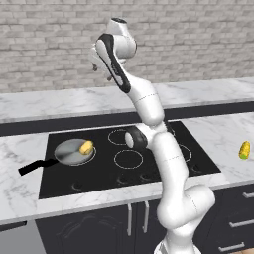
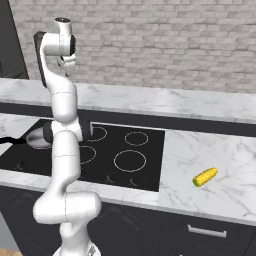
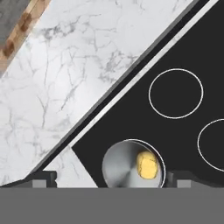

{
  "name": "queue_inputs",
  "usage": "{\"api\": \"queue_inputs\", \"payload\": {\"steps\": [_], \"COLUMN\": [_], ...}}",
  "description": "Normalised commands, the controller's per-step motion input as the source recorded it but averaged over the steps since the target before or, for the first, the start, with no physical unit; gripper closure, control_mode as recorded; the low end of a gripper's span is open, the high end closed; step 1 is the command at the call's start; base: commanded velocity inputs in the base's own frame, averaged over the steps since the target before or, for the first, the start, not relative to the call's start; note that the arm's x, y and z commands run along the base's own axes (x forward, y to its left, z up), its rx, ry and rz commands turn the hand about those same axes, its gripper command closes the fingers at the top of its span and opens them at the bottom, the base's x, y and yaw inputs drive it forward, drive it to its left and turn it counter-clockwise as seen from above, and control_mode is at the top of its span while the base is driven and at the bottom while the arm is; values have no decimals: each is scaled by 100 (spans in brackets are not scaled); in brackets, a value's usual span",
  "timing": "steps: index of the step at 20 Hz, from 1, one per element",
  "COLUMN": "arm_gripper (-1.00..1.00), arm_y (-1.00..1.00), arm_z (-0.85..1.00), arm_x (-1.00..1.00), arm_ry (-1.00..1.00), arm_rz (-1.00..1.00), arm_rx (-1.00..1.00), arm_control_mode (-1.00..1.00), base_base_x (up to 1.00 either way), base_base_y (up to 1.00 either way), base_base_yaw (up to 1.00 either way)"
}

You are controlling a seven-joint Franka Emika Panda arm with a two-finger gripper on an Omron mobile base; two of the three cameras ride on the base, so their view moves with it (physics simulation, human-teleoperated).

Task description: Put the potato and corn in the pan. Then turn on the front left burner and set the heat to medium.

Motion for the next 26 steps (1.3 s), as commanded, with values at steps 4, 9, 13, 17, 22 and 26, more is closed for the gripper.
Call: {"api": "queue_inputs", "payload": {"steps": [4, 9, 13, 17, 22, 26], "arm_gripper": [-100, -100, -100, -100, -100, -100], "arm_y": [-38, -89, -74, -45, -27, -10], "arm_z": [16, 52, 7, 0, -23, -42], "arm_x": [-27, -77, -100, -100, -100, -54], "arm_ry": [24, 37, 21, 44, 64, 44], "arm_rz": [0, 6, 2, 0, 0, -1], "arm_rx": [-10, -19, -12, -17, -23, -20], "arm_control_mode": [-100, -100, -100, -100, -100, -100], "base_base_x": [0, 0, 0, 0, 0, 0], "base_base_y": [0, 0, 0, 0, 0, 0], "base_base_yaw": [0, 0, 0, 0, 0, 0]}}
